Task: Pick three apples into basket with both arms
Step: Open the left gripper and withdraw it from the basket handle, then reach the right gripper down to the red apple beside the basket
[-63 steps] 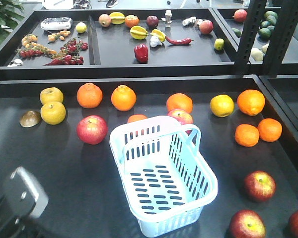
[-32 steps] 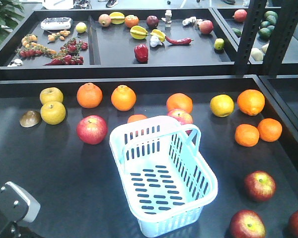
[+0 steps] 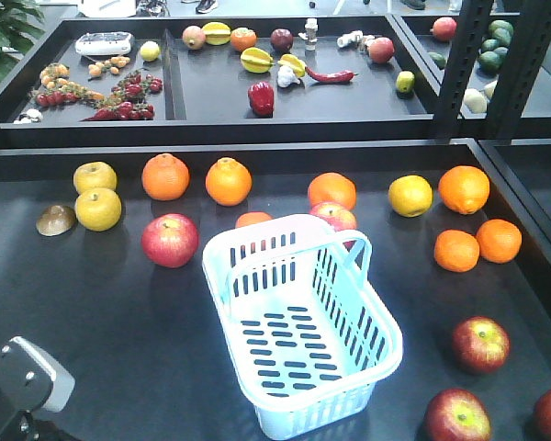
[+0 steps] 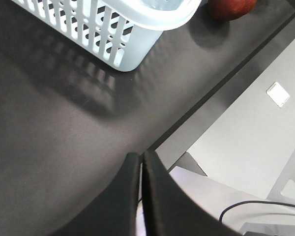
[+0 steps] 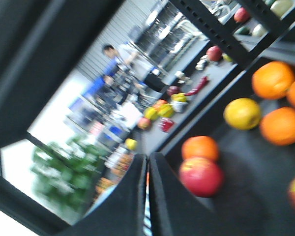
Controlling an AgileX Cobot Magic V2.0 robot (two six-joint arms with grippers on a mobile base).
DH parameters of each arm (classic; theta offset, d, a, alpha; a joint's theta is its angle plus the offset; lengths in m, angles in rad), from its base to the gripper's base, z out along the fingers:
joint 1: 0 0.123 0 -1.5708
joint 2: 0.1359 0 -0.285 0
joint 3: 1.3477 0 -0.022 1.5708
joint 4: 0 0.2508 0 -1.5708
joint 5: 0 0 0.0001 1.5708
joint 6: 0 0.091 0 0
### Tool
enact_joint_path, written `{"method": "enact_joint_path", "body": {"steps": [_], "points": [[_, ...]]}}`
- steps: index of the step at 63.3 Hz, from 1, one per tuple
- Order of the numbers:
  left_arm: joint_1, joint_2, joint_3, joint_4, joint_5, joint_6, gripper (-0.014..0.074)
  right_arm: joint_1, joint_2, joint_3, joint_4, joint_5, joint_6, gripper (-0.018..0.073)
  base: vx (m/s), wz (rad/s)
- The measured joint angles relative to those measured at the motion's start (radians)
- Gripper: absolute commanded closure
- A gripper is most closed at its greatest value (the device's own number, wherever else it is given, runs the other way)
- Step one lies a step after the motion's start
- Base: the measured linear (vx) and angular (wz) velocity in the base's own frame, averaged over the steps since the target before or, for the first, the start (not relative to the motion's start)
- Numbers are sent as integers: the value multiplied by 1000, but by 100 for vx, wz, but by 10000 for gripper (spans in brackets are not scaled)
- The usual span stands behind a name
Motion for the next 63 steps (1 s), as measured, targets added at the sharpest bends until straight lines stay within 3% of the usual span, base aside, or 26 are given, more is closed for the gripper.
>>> {"method": "enact_joint_path", "body": {"steps": [10,19,24,32,39,44,54,63], "points": [[0,0,0,0,0,0,603,0,0,0,78,-15,25,564,0,0],[0,0,0,0,0,0,603,0,0,-29,59,31,-15,564,0,0],[0,0,0,0,0,0,603,0,0,-123,4,138,-99,564,0,0],[0,0,0,0,0,0,603,0,85,-360,-66,413,-334,534,0,0],[0,0,0,0,0,0,603,0,253,-536,-68,662,-555,395,0,0],[0,0,0,0,0,0,603,0,381,-627,-57,813,-679,204,0,0],[0,0,0,0,0,0,603,0,579,-685,-62,888,-757,-170,0,0],[0,0,0,0,0,0,603,0,699,-686,-80,866,-777,-163,0,0]]}}
